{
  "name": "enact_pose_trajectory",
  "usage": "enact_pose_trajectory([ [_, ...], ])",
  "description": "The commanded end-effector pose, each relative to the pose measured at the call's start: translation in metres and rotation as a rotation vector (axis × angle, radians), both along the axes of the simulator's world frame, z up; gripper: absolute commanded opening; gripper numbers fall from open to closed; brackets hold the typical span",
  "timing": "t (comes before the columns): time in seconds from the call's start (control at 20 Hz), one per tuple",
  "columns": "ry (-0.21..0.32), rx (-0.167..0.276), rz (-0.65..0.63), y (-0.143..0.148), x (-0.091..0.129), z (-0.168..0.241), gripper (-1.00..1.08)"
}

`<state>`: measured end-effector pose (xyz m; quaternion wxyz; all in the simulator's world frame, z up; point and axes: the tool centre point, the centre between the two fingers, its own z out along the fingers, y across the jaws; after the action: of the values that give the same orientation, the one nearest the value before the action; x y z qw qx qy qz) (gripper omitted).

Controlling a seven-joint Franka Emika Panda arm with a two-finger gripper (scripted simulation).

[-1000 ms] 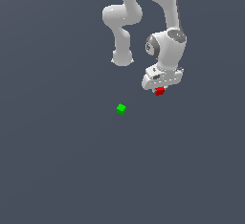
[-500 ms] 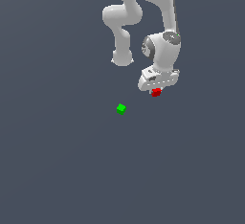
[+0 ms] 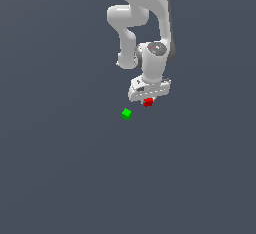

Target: Stack the red cube on top of the green cube.

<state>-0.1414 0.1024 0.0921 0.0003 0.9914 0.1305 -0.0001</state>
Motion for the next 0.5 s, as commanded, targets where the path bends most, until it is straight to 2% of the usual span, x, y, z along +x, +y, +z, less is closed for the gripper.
enact_pose_trajectory([
  [0.0, -0.001, 0.000, -0.001, -0.027, 0.007, -0.007, -1.00],
  [0.2, -0.001, -0.001, -0.001, -0.063, 0.018, -0.017, -1.00],
  [0.45, 0.000, 0.000, -0.001, -0.094, 0.029, -0.026, -1.00],
])
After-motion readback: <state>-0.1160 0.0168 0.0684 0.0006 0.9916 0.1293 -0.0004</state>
